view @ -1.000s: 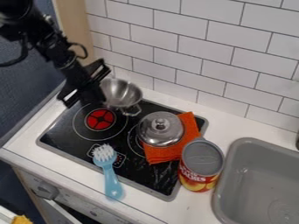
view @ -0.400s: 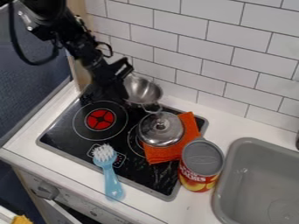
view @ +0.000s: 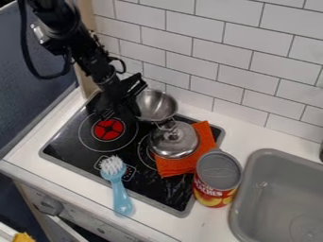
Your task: Move the silver pot to the top middle of the two burners
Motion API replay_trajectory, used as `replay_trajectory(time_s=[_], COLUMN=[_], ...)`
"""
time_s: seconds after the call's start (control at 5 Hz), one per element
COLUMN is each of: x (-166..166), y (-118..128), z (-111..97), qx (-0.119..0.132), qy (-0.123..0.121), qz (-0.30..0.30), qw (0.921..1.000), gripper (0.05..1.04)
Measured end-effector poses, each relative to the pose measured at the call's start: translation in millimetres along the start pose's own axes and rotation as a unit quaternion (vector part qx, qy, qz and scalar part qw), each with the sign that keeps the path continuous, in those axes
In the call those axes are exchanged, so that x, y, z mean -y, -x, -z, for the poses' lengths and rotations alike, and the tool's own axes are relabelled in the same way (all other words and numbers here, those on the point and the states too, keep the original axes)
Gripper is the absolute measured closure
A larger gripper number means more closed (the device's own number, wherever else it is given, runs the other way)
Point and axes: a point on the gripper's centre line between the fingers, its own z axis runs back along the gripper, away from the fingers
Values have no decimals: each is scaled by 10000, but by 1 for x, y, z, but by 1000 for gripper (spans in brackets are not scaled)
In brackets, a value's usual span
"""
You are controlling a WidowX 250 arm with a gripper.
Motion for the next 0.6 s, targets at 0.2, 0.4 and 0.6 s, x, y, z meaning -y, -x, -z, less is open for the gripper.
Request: replay_trajectory(time_s=[0.2,0.4,0.6], x=[-5,-7,-8], y=[0,3,5], z=[4,4,4], qx=[13,-67,-129], qy=[-132,-184,-169], qz=[-94,-103,-91], qw=[9999,9998,9997], gripper=[946,742,436])
